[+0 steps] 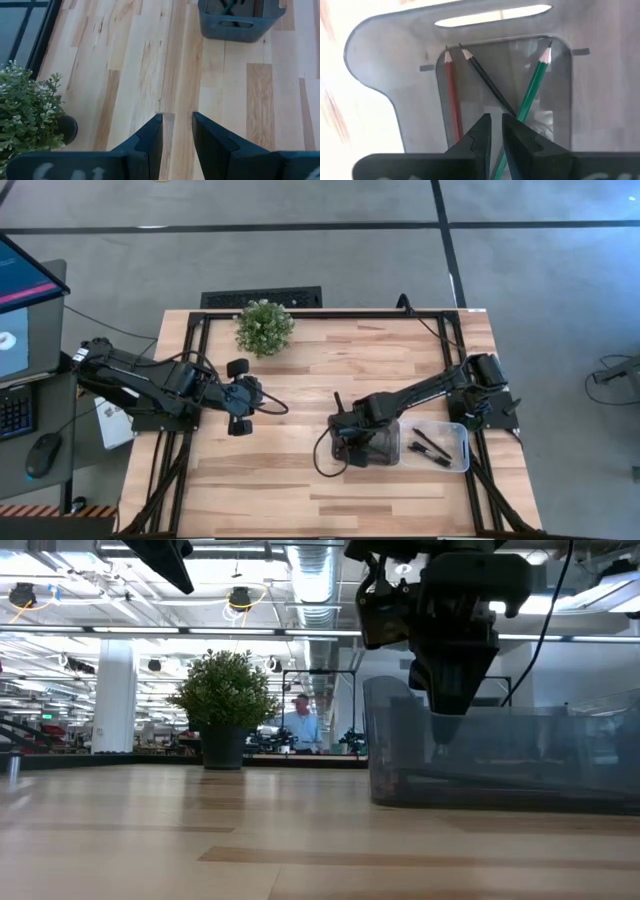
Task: Sort pens & pencils
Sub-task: Return to Home Position
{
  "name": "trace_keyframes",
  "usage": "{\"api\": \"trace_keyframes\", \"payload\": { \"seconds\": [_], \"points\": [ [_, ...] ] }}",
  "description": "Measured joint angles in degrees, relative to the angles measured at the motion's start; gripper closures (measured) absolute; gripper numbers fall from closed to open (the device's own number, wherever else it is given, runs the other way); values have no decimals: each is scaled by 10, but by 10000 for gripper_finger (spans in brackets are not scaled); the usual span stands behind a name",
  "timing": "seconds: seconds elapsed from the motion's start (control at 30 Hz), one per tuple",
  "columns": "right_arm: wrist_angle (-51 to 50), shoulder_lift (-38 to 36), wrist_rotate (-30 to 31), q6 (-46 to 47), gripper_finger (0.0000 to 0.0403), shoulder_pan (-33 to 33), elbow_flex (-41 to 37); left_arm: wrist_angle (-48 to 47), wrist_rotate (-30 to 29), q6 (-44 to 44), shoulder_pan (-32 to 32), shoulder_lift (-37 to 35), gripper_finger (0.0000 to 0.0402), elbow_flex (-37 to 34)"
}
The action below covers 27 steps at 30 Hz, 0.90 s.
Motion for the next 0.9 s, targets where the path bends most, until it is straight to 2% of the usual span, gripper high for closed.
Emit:
{"api": "trace_keyframes", "payload": {
  "seconds": [0.13,0.23,0.47,0.6,0.73,0.83,0.9],
  "points": [
    [-15,-2,2,-10,336,6,26,0,-2,13,0,0,306,0],
    [-9,-22,9,-41,333,17,53,0,-26,16,0,0,306,0],
    [-31,-126,231,-104,320,39,107,8,-80,24,0,-13,306,0],
    [-25,-226,308,-134,319,41,112,46,-113,42,-5,-65,306,-1],
    [-45,-327,319,-253,321,35,112,130,-125,114,-23,-137,306,0],
    [-50,-390,318,-231,321,30,112,137,-124,137,-24,-183,306,0],
    [-50,-425,318,-228,321,29,112,134,-120,118,-24,-204,306,0]
  ]
}}
